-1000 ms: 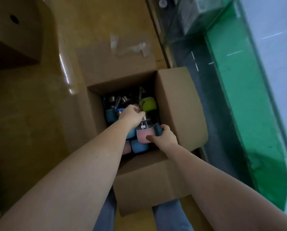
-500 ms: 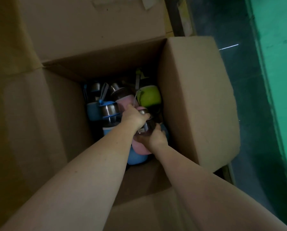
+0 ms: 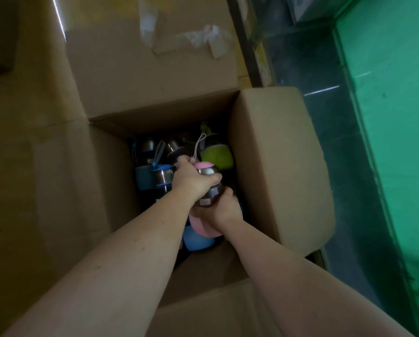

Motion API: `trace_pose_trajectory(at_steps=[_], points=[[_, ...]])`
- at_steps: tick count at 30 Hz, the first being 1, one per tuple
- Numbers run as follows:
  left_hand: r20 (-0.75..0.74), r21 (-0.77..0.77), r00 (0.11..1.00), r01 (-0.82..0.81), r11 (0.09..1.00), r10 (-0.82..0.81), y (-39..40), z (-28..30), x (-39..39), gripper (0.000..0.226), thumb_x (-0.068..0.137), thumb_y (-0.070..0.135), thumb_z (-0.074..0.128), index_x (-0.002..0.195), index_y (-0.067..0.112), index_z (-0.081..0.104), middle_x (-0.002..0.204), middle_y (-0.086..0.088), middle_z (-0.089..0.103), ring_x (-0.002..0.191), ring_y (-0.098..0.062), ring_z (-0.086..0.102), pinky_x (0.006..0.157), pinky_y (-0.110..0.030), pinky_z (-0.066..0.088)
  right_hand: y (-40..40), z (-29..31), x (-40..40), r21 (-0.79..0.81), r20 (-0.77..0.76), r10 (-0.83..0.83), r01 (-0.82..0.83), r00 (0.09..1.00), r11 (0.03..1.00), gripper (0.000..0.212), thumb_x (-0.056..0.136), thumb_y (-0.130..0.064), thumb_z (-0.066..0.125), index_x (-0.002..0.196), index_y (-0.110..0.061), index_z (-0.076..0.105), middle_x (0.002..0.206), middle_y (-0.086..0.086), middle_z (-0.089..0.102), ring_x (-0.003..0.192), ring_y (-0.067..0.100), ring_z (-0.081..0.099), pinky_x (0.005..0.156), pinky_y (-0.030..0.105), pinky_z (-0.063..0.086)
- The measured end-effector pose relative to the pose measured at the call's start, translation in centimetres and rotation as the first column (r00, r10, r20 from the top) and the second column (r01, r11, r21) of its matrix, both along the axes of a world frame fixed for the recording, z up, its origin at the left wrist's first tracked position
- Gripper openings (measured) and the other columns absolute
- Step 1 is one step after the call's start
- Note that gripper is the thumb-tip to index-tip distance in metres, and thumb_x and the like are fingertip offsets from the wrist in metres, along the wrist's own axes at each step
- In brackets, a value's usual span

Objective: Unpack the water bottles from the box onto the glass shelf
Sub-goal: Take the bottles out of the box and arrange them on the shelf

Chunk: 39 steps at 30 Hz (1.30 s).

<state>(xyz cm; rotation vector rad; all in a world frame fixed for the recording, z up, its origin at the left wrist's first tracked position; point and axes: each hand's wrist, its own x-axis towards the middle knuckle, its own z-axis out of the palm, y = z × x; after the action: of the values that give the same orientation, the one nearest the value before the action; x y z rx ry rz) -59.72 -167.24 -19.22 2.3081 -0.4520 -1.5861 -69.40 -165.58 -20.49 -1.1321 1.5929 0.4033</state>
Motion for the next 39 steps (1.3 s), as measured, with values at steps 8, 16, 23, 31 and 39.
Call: trace_pose_trajectory(at_steps=[8, 16, 23, 31, 39], points=[[0.115, -0.179, 0.991, -0.052, 0.983, 0.073, -3.3, 19.0, 4.9, 0.071, 0.073, 0.031, 0.078, 0.126, 0.016, 0.034, 0.121, -0.005, 0.05, 0.101, -0.021, 0.051, 0.086, -0.032, 0.045, -4.1, 18.3, 4.6, -0.188, 0.116, 0.067, -0.044, 0.991, 0.981, 0.097, 0.065, -0.046, 0.079, 0.139, -0.008, 0.029, 0.134, 0.01, 0.043, 0.126, 0.027, 0.045, 0.1, 0.035, 0.042], [0.175, -0.437, 0.978, -0.029, 0.899, 0.117, -6.1, 43.0, 9.1, 0.078, 0.07, 0.029, 0.082, 0.129, 0.015, 0.033, 0.117, -0.002, 0.048, 0.097, -0.019, 0.048, 0.082, -0.031, 0.043, -7.6, 40.8, 8.9, -0.433, 0.194, 0.148, -0.05, 0.97, 0.9, 0.097, 0.064, -0.053, 0.077, 0.138, -0.012, 0.028, 0.135, 0.007, 0.045, 0.126, 0.024, 0.047, 0.1, 0.033, 0.042], [0.296, -0.694, 0.94, 0.09, 0.714, 0.169, -7.1, 63.8, 12.4, 0.081, 0.069, 0.027, 0.083, 0.129, 0.008, 0.033, 0.115, -0.003, 0.046, 0.097, -0.017, 0.045, 0.082, -0.026, 0.037, -9.8, 59.8, 12.9, -0.682, 0.284, 0.19, 0.059, 0.94, 0.729, 0.09, 0.058, -0.053, 0.075, 0.131, -0.014, 0.039, 0.124, 0.004, 0.055, 0.117, 0.024, 0.055, 0.092, 0.031, 0.046], [0.457, -0.831, 0.842, 0.288, 0.475, 0.288, -5.5, 83.2, 12.8, 0.083, 0.067, 0.038, 0.082, 0.128, 0.008, 0.036, 0.115, -0.004, 0.05, 0.097, -0.019, 0.047, 0.079, -0.026, 0.036, -9.9, 78.6, 13.8, -0.86, 0.338, 0.305, 0.161, 0.89, 0.484, 0.084, 0.063, -0.05, 0.073, 0.131, -0.013, 0.04, 0.124, 0.004, 0.057, 0.114, 0.022, 0.056, 0.085, 0.026, 0.045], [0.504, -0.862, 0.79, 0.442, 0.247, 0.349, -4.1, 95.7, 8.9, 0.085, 0.067, 0.046, 0.08, 0.13, 0.011, 0.035, 0.119, -0.005, 0.053, 0.111, -0.026, 0.053, 0.083, -0.031, 0.039, -7.5, 91.7, 8.9, -0.932, 0.329, 0.38, 0.23, 0.864, 0.281, 0.046, 0.084, -0.035, 0.067, 0.117, -0.015, 0.042, 0.122, 0.0, 0.054, 0.112, 0.017, 0.05, 0.089, 0.024, 0.039]])
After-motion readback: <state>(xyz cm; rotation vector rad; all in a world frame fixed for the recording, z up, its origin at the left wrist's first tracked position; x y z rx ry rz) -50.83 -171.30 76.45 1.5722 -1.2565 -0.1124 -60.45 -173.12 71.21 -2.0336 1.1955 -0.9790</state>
